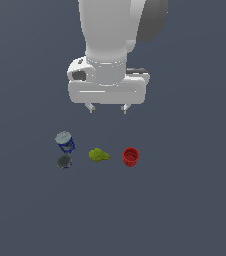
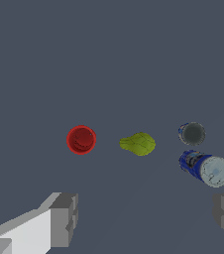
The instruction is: Pick up a designated object from a clutter of objects.
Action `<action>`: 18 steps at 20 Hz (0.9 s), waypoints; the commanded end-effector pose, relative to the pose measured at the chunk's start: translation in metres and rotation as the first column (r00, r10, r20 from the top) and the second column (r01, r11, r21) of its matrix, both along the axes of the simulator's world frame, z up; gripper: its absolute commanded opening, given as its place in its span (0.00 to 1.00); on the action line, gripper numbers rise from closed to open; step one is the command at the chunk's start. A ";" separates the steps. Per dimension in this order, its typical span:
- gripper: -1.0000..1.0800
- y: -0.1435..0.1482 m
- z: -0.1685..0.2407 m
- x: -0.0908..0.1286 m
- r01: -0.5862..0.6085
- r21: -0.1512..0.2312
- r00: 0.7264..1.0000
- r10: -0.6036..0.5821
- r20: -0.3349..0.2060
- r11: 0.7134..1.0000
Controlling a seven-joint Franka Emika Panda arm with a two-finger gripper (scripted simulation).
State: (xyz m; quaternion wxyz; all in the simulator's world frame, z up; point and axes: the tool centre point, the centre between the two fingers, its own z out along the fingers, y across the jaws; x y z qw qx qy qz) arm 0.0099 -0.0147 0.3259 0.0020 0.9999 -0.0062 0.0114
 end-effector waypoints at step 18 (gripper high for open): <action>0.96 0.002 -0.027 0.000 0.017 0.022 0.999 -0.016 -0.034 1.000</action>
